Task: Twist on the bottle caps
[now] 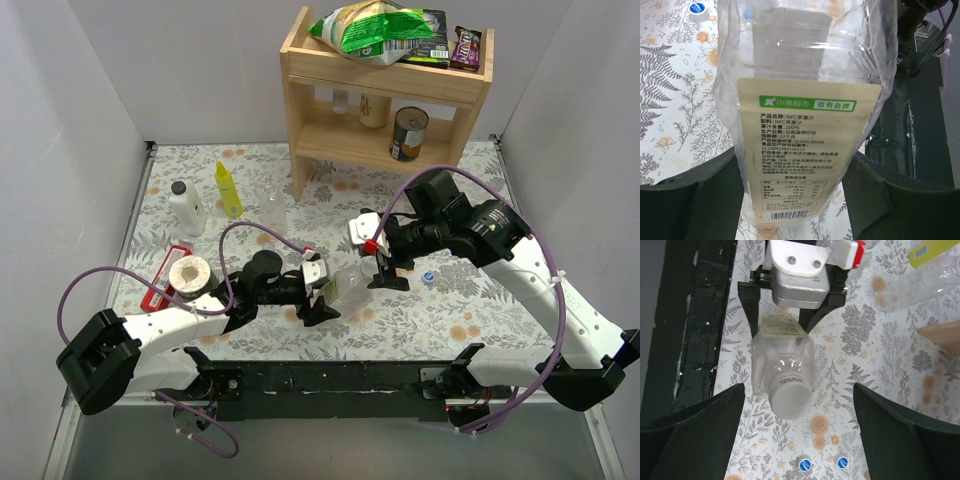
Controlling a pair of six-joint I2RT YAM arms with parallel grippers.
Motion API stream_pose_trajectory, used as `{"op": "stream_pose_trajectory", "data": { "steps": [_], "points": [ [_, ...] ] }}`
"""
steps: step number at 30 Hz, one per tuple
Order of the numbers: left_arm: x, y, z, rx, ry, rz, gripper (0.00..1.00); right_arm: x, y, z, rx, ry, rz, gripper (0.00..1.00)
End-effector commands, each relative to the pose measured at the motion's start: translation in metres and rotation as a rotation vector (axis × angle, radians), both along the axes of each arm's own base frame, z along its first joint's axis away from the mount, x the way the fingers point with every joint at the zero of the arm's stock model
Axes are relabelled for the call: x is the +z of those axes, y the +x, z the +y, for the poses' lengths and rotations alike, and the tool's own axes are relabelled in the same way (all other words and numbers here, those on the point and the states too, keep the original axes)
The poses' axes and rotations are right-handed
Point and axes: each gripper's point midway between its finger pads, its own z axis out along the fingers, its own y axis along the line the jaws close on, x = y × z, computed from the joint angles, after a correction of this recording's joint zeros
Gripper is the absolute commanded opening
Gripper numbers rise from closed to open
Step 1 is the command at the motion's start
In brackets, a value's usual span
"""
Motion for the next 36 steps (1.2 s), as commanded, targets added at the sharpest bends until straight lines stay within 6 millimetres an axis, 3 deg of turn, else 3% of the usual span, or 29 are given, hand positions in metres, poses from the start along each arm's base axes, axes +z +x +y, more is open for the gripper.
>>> {"op": "stream_pose_trajectory", "data": {
  "steps": [1,19,29,36],
  "points": [
    [0.034,0.007,-0.006,-0.007,-0.071,-0.074,0.0,0.007,-0.019,0.001,0.092,0.013,0.029,0.94],
    [0.045,0.019,-0.01,0.028,-0.098,-0.097,0.0,-0.021,-0.022,-0.01,0.063,-0.05,0.063,0.91],
    [0.05,0.041,0.002,0.128,-0.125,-0.038,0.0,-0.034,-0.021,-0.024,0.011,-0.11,0.064,0.89],
    [0.053,0.04,0.003,0.11,-0.132,-0.064,0.0,-0.041,-0.015,-0.024,-0.076,-0.13,0.102,0.88]
  ]
}}
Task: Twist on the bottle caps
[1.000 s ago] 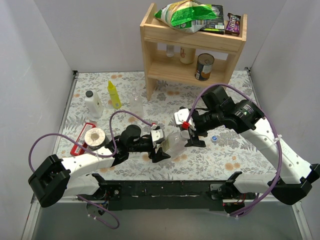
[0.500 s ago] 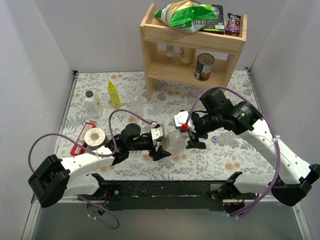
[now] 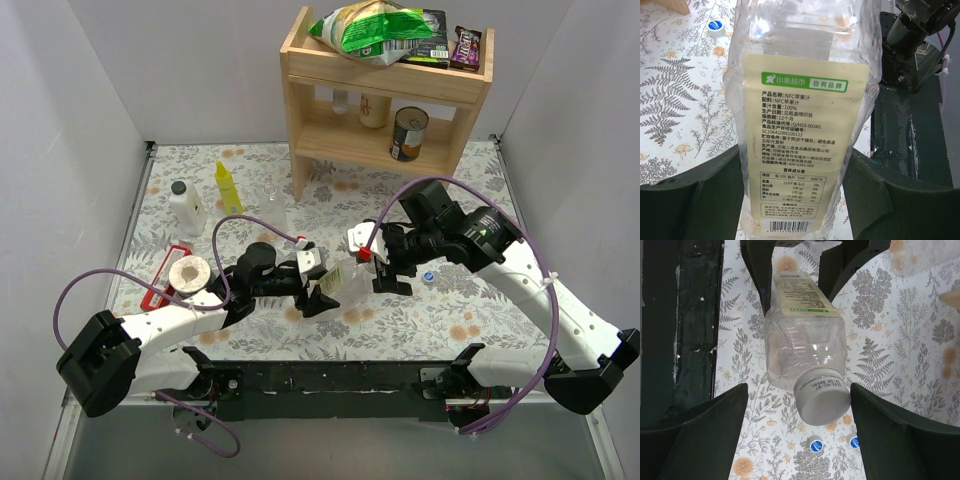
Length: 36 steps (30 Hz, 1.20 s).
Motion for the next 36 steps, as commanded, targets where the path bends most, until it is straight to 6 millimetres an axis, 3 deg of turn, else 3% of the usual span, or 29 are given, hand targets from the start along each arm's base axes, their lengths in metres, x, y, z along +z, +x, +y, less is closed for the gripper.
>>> {"op": "stream_pose_trajectory", "data": {
  "steps": [1,14,25,32,36],
  "points": [
    [0.035,0.02,0.0,0.064,-0.078,-0.071,0.0,-0.006,-0.012,-0.008,-0.053,-0.022,0.078,0.88],
    [0.028,0.01,0.001,0.018,-0.072,-0.065,0.0,-0.002,-0.002,0.0,-0.096,-0.001,0.07,0.87],
    [0.029,0.006,0.003,0.017,-0.098,-0.069,0.0,0.053,0.025,0.014,-0.16,0.072,-0.026,0.92],
    [0.038,0.002,0.006,0.029,-0.17,-0.081,0.0,0.061,0.022,0.003,-0.216,0.066,-0.021,0.95],
    [0.041,-0.001,0.007,0.029,-0.191,-0.077,0.0,0.059,0.02,0.008,-0.238,0.086,0.023,0.94]
  ]
}}
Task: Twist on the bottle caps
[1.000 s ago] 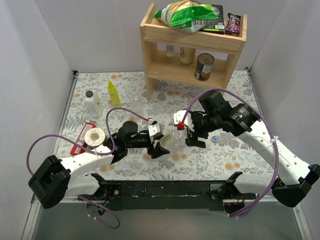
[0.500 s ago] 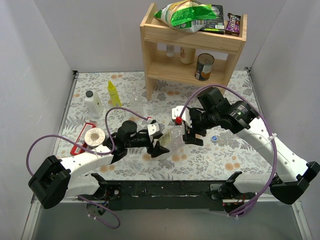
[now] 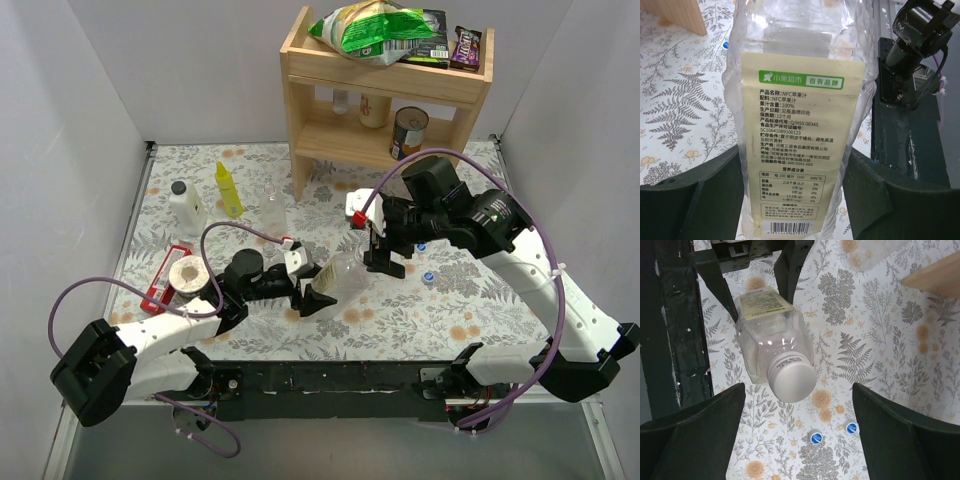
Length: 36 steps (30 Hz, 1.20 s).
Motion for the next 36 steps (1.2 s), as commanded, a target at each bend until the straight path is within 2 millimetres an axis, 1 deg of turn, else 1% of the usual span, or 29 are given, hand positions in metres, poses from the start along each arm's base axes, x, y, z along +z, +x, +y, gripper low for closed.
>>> {"op": "stream_pose_trajectory", "data": {
  "steps": [1,2,5,6,7,8,16,18,25,28,31,32,36],
  "points": [
    [0.028,-0.001,0.0,0.0,-0.087,-0.059,0.0,0.011,-0.005,0.004,-0.029,0.051,0.032,0.93],
    [0.029,-0.002,-0.001,-0.003,-0.089,-0.062,0.0,0.008,-0.005,0.006,-0.037,0.055,0.05,0.91],
    [0.031,-0.004,-0.001,-0.01,-0.09,-0.076,0.0,0.011,-0.005,0.014,-0.017,0.074,0.062,0.88],
    [0.03,-0.005,-0.001,-0.013,-0.088,-0.075,0.0,0.014,-0.005,0.016,-0.008,0.083,0.061,0.86],
    [0.032,-0.005,-0.001,-0.017,-0.089,-0.084,0.0,0.013,-0.008,0.016,0.007,0.078,0.074,0.84],
    [0.03,-0.007,-0.001,-0.021,-0.086,-0.081,0.0,0.013,-0.009,0.016,0.014,0.077,0.078,0.82],
    [0.028,-0.008,0.003,-0.022,-0.069,-0.117,0.0,0.015,-0.019,0.016,0.08,0.062,0.102,0.75],
    [0.028,-0.006,0.003,-0.014,-0.069,-0.116,0.0,0.014,-0.023,0.015,0.096,0.056,0.113,0.71],
    [0.028,-0.003,0.003,-0.002,-0.067,-0.113,0.0,0.014,-0.03,0.015,0.115,0.058,0.145,0.66],
    [0.028,-0.004,0.002,-0.007,-0.067,-0.119,0.0,0.012,-0.031,0.014,0.115,0.05,0.158,0.63],
    [0.027,-0.004,0.002,-0.009,-0.066,-0.125,0.0,0.011,-0.032,0.015,0.117,0.048,0.167,0.57],
    [0.028,-0.004,0.002,-0.009,-0.066,-0.129,0.0,0.01,-0.032,0.015,0.117,0.048,0.17,0.53],
    [0.03,-0.003,0.002,-0.008,-0.067,-0.134,0.0,0.007,-0.032,0.015,0.12,0.04,0.174,0.49]
  ]
}}
